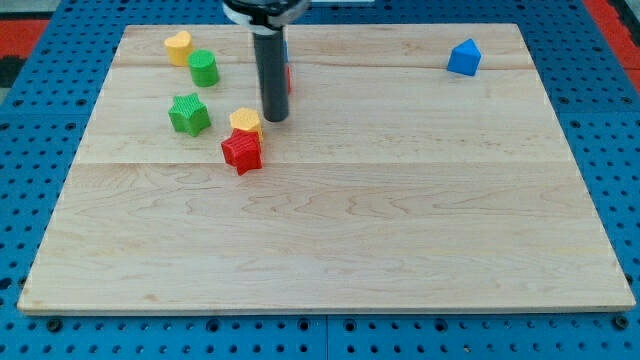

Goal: Slide the yellow heart to the top of the yellow hexagon

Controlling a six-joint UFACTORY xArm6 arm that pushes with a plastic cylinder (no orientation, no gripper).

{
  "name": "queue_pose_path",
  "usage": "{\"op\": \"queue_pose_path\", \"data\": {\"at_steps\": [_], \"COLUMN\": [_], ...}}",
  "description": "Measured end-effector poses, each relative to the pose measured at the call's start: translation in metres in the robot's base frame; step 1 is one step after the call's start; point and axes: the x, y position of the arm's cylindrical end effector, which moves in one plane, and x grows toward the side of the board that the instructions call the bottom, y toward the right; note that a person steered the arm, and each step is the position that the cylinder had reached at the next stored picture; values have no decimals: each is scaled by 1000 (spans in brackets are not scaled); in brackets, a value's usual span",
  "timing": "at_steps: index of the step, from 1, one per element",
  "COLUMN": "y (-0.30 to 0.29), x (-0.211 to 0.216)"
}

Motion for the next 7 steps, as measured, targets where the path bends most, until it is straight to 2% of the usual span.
{"op": "queue_pose_path", "data": {"at_steps": [2, 3, 4, 5, 6, 7], "y": [-51, -114, -143, -144, -128, -142], "x": [-24, -48, -102, -140, -145, -160]}}
